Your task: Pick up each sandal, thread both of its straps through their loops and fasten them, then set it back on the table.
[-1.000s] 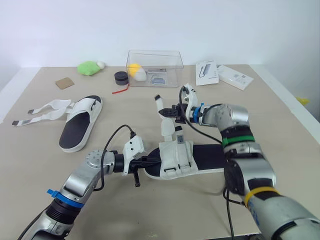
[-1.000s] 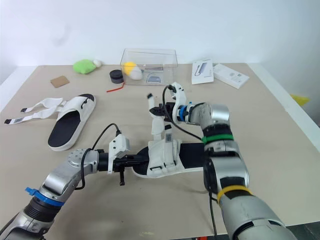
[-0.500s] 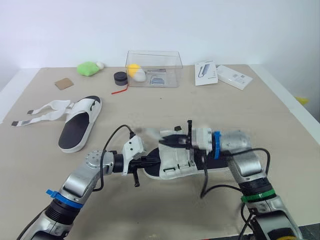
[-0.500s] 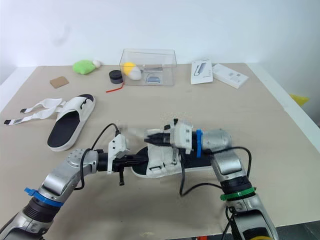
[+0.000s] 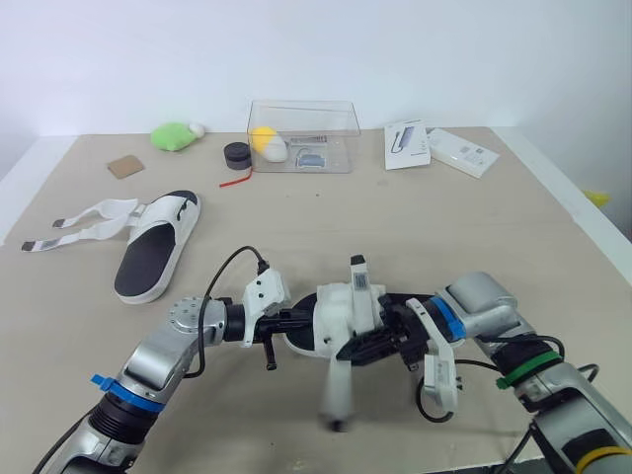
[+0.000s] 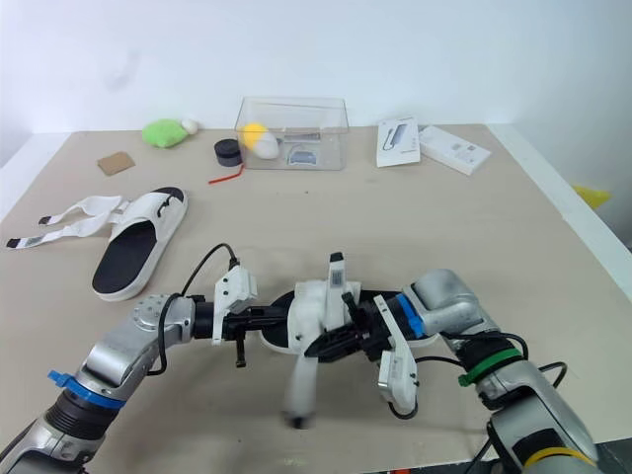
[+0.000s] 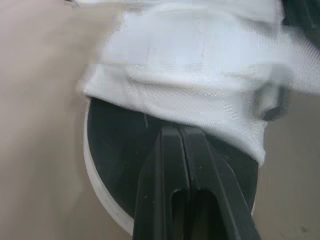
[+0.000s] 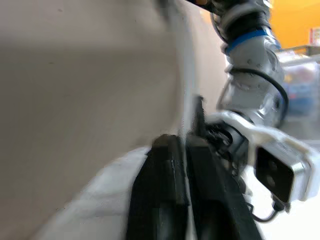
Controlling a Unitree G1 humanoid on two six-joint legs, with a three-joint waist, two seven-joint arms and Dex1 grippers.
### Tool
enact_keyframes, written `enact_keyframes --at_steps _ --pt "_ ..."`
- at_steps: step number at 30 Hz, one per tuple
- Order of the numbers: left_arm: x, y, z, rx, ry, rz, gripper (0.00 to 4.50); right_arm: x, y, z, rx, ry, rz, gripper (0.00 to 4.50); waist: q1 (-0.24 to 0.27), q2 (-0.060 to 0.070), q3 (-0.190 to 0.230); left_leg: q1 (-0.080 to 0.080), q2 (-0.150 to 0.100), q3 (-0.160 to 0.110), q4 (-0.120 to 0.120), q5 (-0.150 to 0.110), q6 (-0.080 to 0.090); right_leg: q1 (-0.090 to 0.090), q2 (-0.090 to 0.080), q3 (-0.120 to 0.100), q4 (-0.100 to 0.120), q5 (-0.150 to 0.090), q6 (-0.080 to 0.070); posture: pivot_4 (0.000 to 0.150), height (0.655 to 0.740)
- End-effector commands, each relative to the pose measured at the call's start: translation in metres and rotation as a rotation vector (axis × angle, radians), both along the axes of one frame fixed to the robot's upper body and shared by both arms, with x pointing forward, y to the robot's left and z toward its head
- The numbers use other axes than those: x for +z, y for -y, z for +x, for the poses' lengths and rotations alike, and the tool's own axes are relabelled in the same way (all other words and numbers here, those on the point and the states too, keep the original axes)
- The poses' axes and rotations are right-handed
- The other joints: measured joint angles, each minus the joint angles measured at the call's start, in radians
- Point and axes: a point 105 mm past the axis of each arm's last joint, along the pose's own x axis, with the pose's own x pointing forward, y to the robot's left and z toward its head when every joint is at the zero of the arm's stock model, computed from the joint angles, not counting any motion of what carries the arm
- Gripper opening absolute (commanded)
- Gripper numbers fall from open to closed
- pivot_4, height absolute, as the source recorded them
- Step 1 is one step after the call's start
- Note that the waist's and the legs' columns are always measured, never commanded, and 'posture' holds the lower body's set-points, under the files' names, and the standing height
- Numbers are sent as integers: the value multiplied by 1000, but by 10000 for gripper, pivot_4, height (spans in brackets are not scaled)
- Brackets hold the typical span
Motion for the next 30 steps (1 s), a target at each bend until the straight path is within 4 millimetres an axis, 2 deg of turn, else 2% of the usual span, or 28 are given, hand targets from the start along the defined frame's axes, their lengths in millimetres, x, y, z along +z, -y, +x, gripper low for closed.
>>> enact_keyframes --at_steps 1,6,9,13,15,17,19,21,24,27,30 --pt "-15 -5 -2 27 -53 43 0 11 1 -6 -16 -23 57 20156 0 0 0 0 0 0 0 0 0 0 0 0 0 0 -1 1500 7400" --pt "-17 -3 -6 18 -65 41 0 28 3 -4 -55 -24 116 44215 0 0 0 3 0 0 1 0 0 2 -1 1 2 -3 3 1500 7400" --pt "-18 -4 -6 19 -68 42 0 35 8 -3 -137 -111 101 44803 0 0 0 5 1 1 1 0 0 3 -1 1 2 -2 3 1500 7400" --pt "-18 -4 -8 23 -73 39 0 35 21 -10 -302 -363 59 44803 2 0 0 5 1 0 0 0 0 3 -1 1 3 -4 1 1500 7400" --pt "-19 -4 -9 28 -78 36 0 36 27 -15 -417 -557 47 44803 3 0 0 4 1 -1 0 -2 0 2 -2 1 4 -5 -1 1500 7400" --pt "-20 -4 -11 30 -86 33 0 43 31 -17 -576 -861 40 44803 4 2 0 4 1 -1 0 -2 0 2 -1 0 5 -5 0 1500 7400" --pt "-21 -3 -12 29 -93 30 0 44 32 -23 -695 -1115 -24 44803 0 3 -1 4 0 -1 1 -3 0 2 -2 0 7 -8 7 1500 7400" --pt "-22 -1 -12 25 -98 27 0 41 33 -31 -800 -1364 -113 44803 0 3 -1 5 1 -1 1 -3 -1 2 -3 0 7 -9 3 1500 7400" --pt "-22 2 -12 18 -98 24 0 38 32 -40 -905 -1630 -198 44803 3 2 -1 5 2 -3 2 -3 -1 3 -2 -4 7 -9 2 1500 7400" --pt "-22 3 -11 18 -98 23 0 26 28 -46 -987 -1788 -287 44803 3 2 -1 5 1 -3 2 -3 -1 3 0 -6 7 -9 2 1500 7400" --pt "-22 2 -11 18 -100 23 0 17 19 -44 -1028 -1799 -290 44803 3 1 -1 2 0 -3 3 -3 -1 2 0 -6 7 -9 5 1500 7400"
